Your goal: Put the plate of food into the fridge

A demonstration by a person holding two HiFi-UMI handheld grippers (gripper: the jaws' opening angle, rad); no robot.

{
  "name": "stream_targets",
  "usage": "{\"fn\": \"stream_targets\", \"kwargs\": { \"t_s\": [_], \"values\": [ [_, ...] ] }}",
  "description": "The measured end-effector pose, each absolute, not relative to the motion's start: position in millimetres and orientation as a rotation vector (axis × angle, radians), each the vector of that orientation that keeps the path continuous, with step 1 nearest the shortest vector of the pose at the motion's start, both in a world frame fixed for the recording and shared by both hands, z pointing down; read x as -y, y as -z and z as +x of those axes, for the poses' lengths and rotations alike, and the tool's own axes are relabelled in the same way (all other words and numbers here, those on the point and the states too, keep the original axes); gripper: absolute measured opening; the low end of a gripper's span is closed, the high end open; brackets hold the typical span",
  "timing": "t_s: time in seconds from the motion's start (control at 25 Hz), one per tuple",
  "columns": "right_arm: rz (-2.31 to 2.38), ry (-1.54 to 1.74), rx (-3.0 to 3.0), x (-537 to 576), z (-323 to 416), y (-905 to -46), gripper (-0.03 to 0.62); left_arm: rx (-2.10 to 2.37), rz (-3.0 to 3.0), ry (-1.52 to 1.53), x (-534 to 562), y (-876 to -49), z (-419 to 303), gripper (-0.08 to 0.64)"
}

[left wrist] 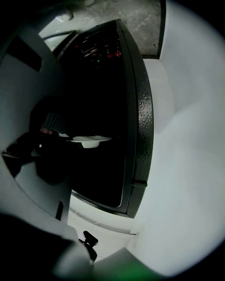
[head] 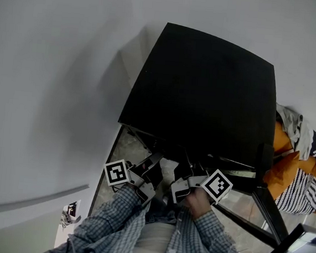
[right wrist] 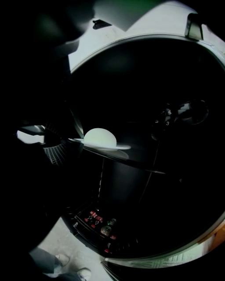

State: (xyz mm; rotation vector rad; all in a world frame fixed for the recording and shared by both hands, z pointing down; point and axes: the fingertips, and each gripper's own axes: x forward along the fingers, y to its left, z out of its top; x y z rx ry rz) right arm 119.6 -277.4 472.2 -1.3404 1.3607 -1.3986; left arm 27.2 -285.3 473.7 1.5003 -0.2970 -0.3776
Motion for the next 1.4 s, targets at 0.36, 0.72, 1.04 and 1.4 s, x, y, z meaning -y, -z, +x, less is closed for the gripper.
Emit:
{"fn": "stream_targets", "kwargs": {
  "t_s": [0.36, 0.72, 1.04, 1.4],
  "values": [
    [-1.4, 1.384, -1.461, 290.2, 123.1, -472.7, 0.032, 0.317, 1.515, 0.403, 290.0, -471.8, 17.1, 0.069],
    [-1.5, 1.319, -1.696, 284.1, 113.1, -465.8, 0.089, 0.353, 1.548, 0.391, 287.9, -475.5, 13.2, 0.067],
    [-1.562, 1.27, -1.809, 257.7, 102.1, -465.9, 0.089, 0.401, 1.64, 0.334, 287.9, -472.2, 11.9, 0.006],
    [-1.62, 1.043, -2.008, 231.1, 100.6, -427.8, 0.087, 0.454, 1.86, 0.228, 276.1, -454.3, 9.4, 0.006]
  ]
}}
